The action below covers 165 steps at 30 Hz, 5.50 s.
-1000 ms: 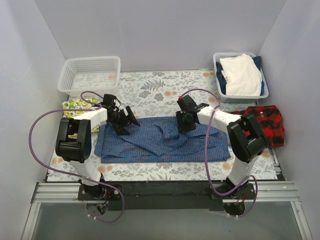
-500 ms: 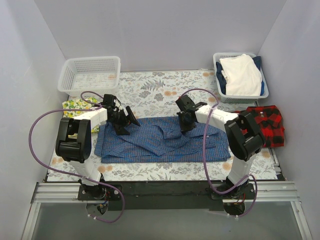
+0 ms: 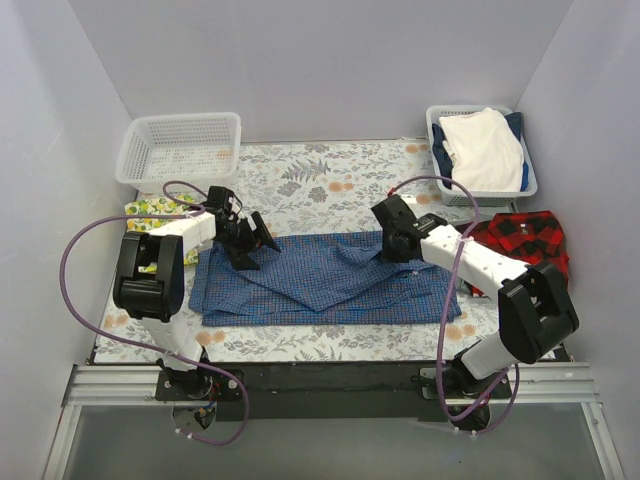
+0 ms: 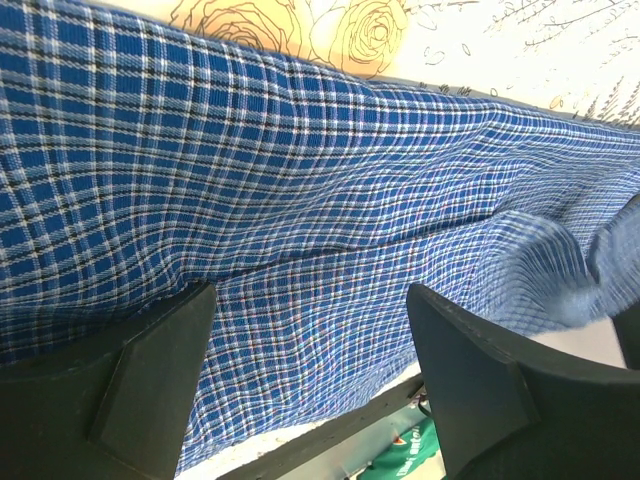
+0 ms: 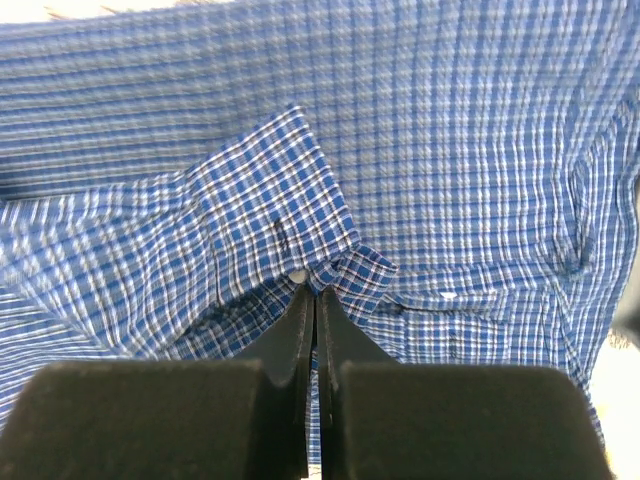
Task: Fold and stack the long sleeve shirts
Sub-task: Fold the shirt
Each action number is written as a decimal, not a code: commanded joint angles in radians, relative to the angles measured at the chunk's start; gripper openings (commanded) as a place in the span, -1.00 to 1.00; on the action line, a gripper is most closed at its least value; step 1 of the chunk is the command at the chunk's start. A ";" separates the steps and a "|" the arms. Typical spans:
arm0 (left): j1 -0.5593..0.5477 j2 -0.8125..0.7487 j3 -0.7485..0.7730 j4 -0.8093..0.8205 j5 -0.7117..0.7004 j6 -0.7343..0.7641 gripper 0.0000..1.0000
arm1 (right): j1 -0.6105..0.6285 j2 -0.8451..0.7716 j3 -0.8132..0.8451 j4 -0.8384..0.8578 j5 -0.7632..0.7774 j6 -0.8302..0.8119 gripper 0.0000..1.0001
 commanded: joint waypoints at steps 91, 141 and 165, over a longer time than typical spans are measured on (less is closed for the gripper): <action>-0.006 -0.096 0.254 -0.171 -0.190 0.026 0.58 | -0.198 0.164 0.078 0.030 0.139 -0.007 -0.97; -0.004 -0.155 0.081 -0.151 -0.305 0.046 0.59 | -0.221 0.090 0.056 0.184 -0.058 -0.040 -0.20; -0.004 -0.165 0.024 -0.118 -0.357 -0.029 0.56 | -0.197 0.144 0.132 0.184 -0.316 -0.209 -0.12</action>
